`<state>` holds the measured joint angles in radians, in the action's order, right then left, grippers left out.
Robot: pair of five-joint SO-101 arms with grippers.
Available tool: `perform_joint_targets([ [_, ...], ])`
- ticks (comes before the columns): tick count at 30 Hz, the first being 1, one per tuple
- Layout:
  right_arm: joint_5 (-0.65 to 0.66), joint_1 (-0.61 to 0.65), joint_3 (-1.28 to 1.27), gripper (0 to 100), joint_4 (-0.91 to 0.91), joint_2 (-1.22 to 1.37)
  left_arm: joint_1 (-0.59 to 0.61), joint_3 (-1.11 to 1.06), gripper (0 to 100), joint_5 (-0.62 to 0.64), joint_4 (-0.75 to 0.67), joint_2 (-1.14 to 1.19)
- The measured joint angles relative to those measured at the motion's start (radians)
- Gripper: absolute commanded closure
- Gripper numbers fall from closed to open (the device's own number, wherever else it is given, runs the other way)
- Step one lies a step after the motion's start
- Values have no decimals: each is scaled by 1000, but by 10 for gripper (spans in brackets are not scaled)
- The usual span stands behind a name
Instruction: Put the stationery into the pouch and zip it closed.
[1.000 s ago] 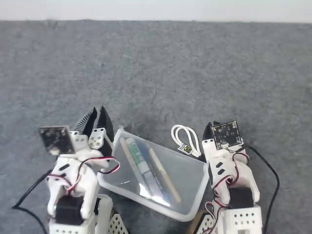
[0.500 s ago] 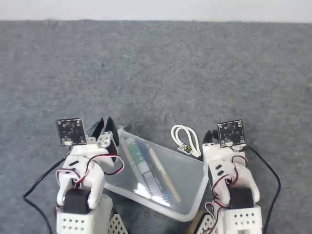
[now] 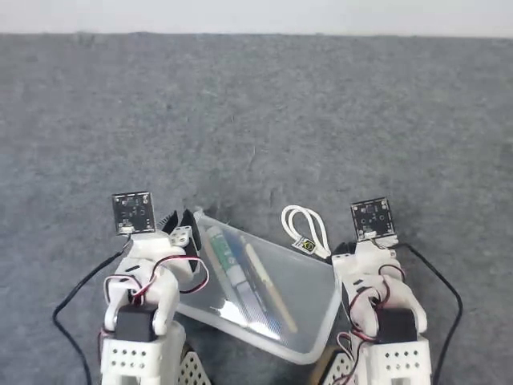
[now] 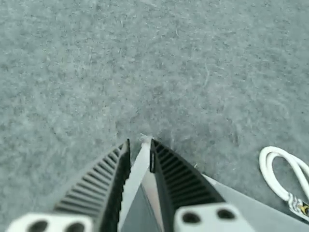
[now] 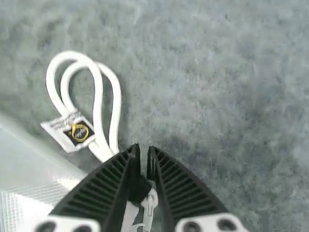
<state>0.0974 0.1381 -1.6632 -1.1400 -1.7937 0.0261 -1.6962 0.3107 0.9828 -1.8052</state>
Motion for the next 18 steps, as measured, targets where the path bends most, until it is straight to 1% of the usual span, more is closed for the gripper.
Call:
perform_joint_targets([
  [5,0,0,0,976,-26,0,0,0,938,0,3,0],
  [9,-2,0,0,976,-92,0,0,0,938,0,61,0],
  [14,-83,-6,0,976,-118,-2,0,0,938,0,120,0],
  [18,-92,-6,0,990,-133,-9,0,0,938,0,160,0],
])
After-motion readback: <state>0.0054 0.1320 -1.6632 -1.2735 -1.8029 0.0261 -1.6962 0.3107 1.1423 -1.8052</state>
